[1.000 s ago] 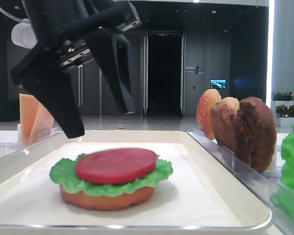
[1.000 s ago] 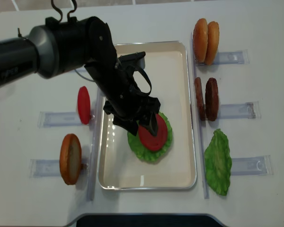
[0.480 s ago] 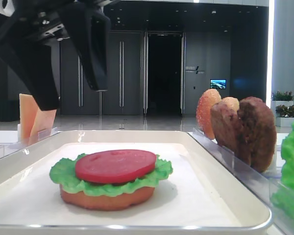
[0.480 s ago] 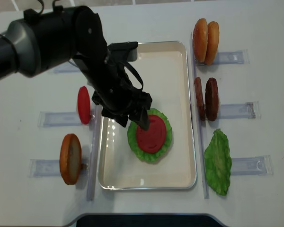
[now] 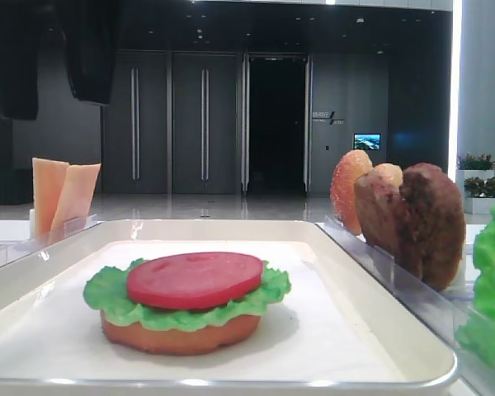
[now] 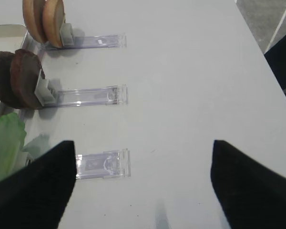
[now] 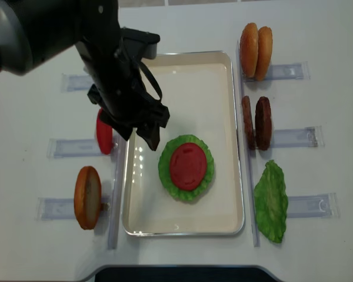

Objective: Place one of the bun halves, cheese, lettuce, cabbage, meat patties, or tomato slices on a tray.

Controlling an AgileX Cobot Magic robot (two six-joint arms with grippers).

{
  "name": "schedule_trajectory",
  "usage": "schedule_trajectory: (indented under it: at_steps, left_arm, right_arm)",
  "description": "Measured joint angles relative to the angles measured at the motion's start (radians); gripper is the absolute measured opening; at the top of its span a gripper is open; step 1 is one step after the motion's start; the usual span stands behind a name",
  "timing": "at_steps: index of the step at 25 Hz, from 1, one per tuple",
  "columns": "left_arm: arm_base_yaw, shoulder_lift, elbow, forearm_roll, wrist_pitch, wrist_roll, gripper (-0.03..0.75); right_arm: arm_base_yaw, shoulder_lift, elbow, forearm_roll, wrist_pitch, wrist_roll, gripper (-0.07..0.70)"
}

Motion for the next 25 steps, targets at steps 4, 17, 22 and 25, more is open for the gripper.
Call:
schedule_trajectory:
  at_steps: [4,17,22,25]
  left_arm:
    - [0.0,-0.002,-0.053,0.042,0.023,-0.015,0.517]
    - [0.034,-0.016,-0.068,0.073,0.028,-0.024,0.517]
    - [0.106,-0.037,-0.068,0.073,0.028,-0.023,0.517]
    - [0.149,-0.053,-0.068,0.073,0.029,-0.011,0.517]
  right_arm:
    - [0.0,0.0,0.0,0.0,0.0,0.0,0.577]
    - [0.0,0.0,0.0,0.0,0.0,0.0,0.577]
    - [0.0,0.0,0.0,0.0,0.0,0.0,0.577]
    - [0.0,0.0,0.0,0.0,0.0,0.0,0.577]
